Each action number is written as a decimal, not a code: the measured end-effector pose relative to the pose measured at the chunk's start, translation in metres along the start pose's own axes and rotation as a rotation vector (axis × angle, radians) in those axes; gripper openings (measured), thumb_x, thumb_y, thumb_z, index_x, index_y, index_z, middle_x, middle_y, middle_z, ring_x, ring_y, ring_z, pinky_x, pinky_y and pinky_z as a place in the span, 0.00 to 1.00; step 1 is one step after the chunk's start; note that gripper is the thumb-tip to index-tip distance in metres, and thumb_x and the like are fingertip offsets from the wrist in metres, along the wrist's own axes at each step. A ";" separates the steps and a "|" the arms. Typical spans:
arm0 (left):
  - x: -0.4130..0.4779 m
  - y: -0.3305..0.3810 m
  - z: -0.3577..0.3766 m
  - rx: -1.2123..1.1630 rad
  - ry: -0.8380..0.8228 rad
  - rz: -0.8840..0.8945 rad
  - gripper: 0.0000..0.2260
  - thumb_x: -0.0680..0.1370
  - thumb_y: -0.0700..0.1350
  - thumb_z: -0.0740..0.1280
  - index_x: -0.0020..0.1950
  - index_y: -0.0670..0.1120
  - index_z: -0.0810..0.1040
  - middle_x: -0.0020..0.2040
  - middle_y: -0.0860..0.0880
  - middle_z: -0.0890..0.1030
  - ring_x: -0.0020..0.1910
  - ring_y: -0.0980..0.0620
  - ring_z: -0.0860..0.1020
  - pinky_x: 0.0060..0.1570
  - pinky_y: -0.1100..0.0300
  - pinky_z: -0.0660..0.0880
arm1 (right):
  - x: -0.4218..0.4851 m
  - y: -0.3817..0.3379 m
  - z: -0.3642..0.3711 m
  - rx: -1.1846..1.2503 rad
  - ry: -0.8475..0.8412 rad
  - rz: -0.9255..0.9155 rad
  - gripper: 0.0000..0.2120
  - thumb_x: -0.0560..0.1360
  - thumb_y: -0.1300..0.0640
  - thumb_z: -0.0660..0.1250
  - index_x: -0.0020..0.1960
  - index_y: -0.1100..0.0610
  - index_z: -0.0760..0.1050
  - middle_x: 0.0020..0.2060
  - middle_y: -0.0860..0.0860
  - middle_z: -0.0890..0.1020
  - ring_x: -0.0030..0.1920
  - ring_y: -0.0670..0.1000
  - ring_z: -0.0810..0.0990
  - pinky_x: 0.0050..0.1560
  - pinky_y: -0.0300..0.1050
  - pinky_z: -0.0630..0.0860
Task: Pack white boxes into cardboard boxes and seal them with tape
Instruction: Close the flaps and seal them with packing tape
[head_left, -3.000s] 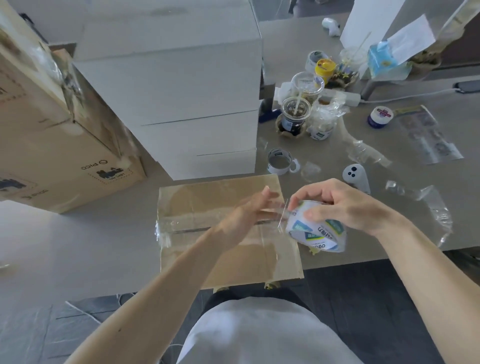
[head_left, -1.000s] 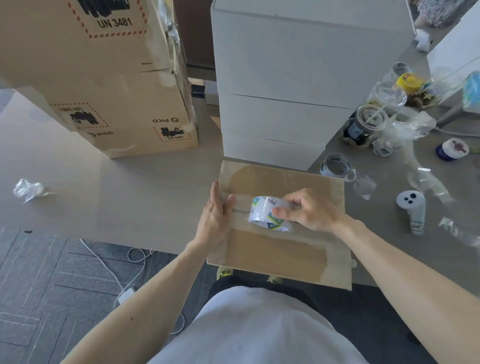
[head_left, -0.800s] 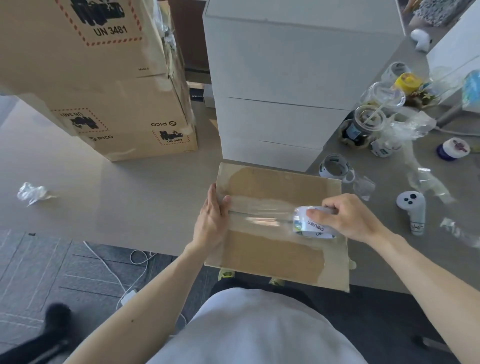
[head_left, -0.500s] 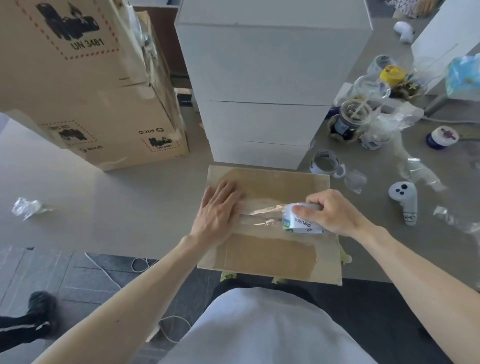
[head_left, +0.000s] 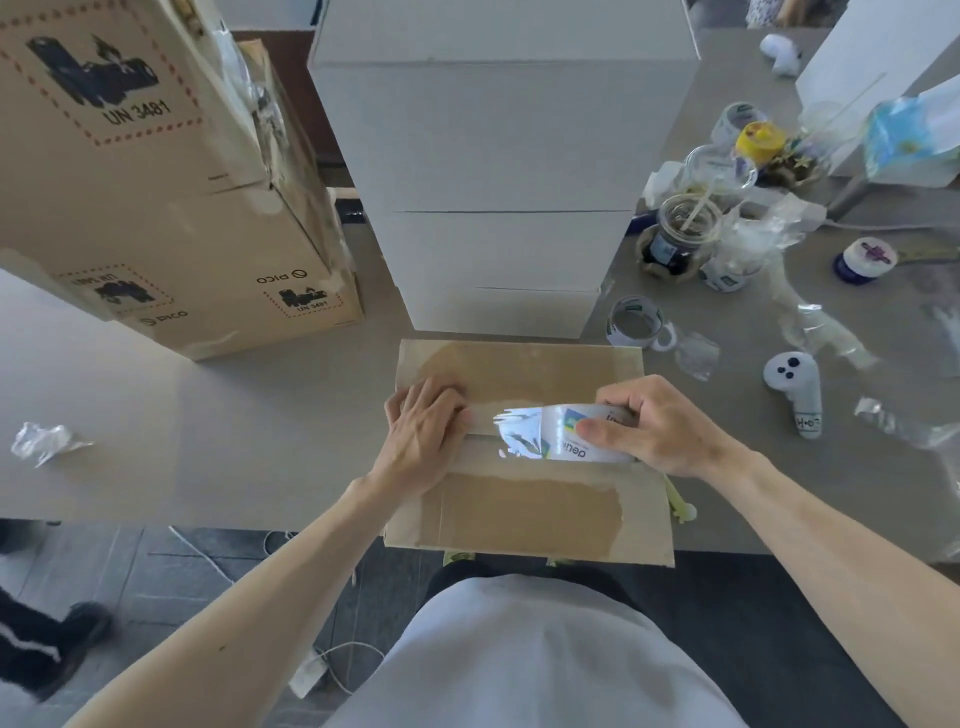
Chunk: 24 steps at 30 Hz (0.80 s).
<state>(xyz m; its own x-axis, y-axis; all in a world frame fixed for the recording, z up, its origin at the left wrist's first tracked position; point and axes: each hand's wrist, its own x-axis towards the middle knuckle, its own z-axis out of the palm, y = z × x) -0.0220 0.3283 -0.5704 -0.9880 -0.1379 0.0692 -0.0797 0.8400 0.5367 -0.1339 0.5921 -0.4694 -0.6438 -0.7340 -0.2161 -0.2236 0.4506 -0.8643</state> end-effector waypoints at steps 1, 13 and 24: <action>0.001 -0.001 0.001 -0.009 0.000 -0.010 0.14 0.82 0.54 0.52 0.46 0.48 0.72 0.54 0.53 0.75 0.57 0.50 0.72 0.59 0.54 0.57 | 0.000 -0.004 0.001 0.001 -0.005 -0.014 0.29 0.69 0.38 0.69 0.28 0.60 0.62 0.23 0.46 0.64 0.25 0.46 0.62 0.27 0.38 0.57; -0.003 0.005 0.021 0.258 -0.081 -0.056 0.22 0.85 0.51 0.52 0.80 0.50 0.58 0.81 0.51 0.54 0.80 0.52 0.51 0.77 0.47 0.42 | 0.001 0.022 -0.002 -0.104 0.040 0.054 0.31 0.68 0.35 0.67 0.28 0.60 0.61 0.23 0.45 0.64 0.25 0.46 0.62 0.28 0.38 0.57; -0.003 0.008 0.022 0.329 -0.077 -0.095 0.23 0.86 0.50 0.49 0.81 0.53 0.53 0.81 0.52 0.51 0.81 0.52 0.48 0.77 0.50 0.36 | -0.020 0.040 -0.020 -0.224 0.128 0.060 0.36 0.67 0.32 0.66 0.28 0.65 0.61 0.22 0.46 0.61 0.25 0.46 0.57 0.27 0.39 0.55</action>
<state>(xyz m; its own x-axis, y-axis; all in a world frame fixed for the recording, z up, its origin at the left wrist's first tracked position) -0.0227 0.3468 -0.5848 -0.9802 -0.1939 -0.0388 -0.1976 0.9512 0.2372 -0.1449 0.6348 -0.4900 -0.7449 -0.6387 -0.1928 -0.3294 0.6034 -0.7263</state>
